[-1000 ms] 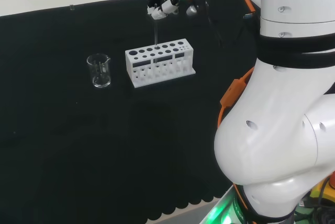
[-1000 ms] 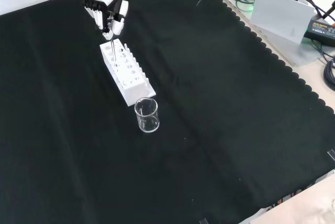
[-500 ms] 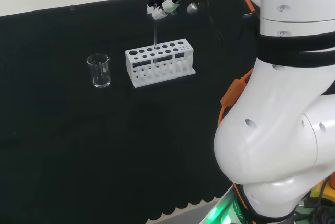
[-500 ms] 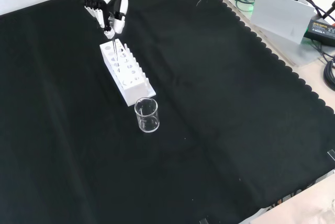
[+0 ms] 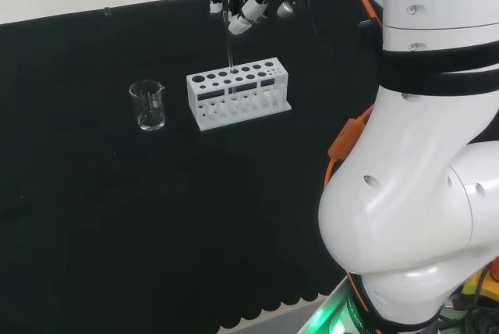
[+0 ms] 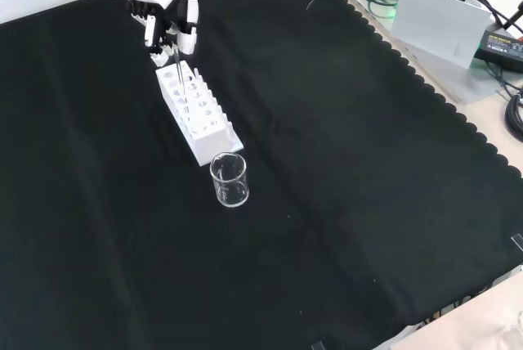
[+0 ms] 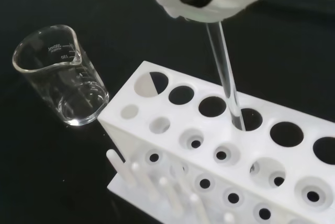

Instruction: Put the glass rod back on the white test tube rack.

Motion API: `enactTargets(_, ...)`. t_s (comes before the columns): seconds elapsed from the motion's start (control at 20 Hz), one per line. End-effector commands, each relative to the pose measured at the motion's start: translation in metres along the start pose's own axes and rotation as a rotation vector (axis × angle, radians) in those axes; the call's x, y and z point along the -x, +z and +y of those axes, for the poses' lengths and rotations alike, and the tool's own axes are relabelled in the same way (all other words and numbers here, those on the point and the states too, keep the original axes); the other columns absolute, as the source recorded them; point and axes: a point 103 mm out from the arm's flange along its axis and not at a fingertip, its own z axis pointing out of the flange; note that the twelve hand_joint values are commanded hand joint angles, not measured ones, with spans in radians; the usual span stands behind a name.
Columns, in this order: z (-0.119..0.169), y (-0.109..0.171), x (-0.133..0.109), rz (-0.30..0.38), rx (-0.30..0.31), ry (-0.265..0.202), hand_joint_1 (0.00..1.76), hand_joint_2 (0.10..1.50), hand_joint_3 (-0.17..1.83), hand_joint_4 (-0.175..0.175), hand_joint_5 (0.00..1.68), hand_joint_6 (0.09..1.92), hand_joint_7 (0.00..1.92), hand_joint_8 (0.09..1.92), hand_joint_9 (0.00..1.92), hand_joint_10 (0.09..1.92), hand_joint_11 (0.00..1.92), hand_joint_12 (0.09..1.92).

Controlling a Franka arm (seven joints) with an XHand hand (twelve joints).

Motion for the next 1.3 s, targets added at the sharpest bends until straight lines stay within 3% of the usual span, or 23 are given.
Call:
enactTargets(0.05,-0.004,-0.002,0.001,0.003,0.011,0.004,1.27,0.87,-0.17,-0.175,0.59,0.75,1.42,0.09,1.92,0.11,1.91,0.56)
enactTargets(1.3,-0.034,-0.027,-0.003,-0.020,0.059,0.041,1.27,0.87,-0.17,-0.175,0.58,0.74,1.37,0.09,1.92,0.14,1.92,0.57)
